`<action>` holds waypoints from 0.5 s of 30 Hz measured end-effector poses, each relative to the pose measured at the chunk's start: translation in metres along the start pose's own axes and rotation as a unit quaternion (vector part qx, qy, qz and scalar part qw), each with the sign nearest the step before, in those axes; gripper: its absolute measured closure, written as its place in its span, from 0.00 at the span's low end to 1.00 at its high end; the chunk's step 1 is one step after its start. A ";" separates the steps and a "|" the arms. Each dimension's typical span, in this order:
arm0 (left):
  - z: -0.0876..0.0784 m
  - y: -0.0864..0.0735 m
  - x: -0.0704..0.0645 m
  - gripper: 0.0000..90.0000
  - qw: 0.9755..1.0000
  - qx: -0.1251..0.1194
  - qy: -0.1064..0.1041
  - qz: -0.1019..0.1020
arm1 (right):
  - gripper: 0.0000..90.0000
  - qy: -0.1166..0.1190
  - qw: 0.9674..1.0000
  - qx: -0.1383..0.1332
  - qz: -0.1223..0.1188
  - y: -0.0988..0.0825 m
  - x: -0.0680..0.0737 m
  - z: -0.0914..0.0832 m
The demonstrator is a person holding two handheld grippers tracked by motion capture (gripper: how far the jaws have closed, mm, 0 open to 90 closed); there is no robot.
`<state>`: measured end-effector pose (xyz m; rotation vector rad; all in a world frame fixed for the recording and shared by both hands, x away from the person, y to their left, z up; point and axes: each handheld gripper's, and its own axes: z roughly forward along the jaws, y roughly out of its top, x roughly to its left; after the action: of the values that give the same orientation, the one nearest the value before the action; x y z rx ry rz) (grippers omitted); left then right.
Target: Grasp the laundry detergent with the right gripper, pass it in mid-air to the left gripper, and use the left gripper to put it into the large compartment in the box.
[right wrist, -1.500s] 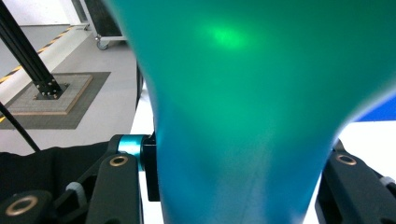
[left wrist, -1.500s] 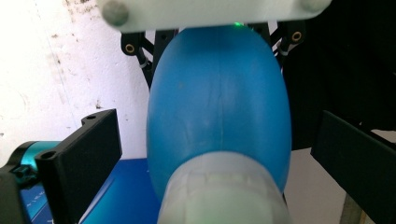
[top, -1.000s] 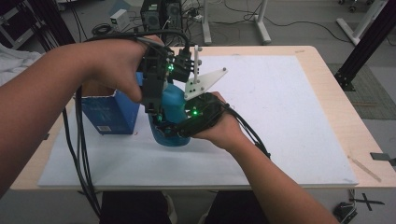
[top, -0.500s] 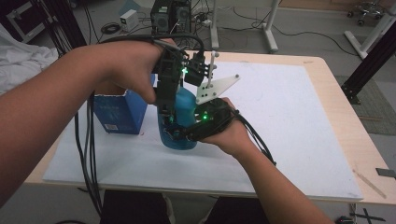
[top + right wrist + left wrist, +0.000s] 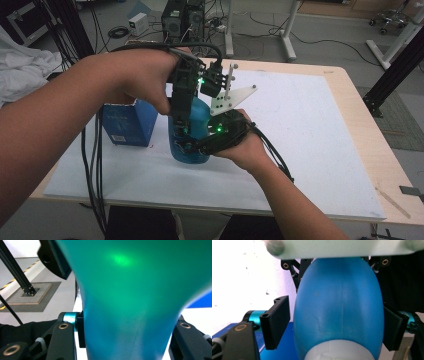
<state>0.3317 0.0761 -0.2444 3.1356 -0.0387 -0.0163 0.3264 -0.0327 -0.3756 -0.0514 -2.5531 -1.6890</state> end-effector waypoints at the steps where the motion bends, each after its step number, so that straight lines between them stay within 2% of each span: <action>1: 0.000 0.000 0.000 0.25 1.000 0.000 0.000 0.000 | 0.52 0.001 1.000 -0.001 -0.003 0.000 0.000 0.000; 15: 0.001 0.001 0.000 0.34 1.000 0.003 -0.002 0.002 | 0.52 0.001 1.000 -0.002 -0.004 0.000 0.000 0.000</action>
<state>0.3313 0.0749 -0.2452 3.1412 -0.0439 -0.0223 0.3261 -0.0326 -0.3754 -0.0405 -2.5528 -1.6961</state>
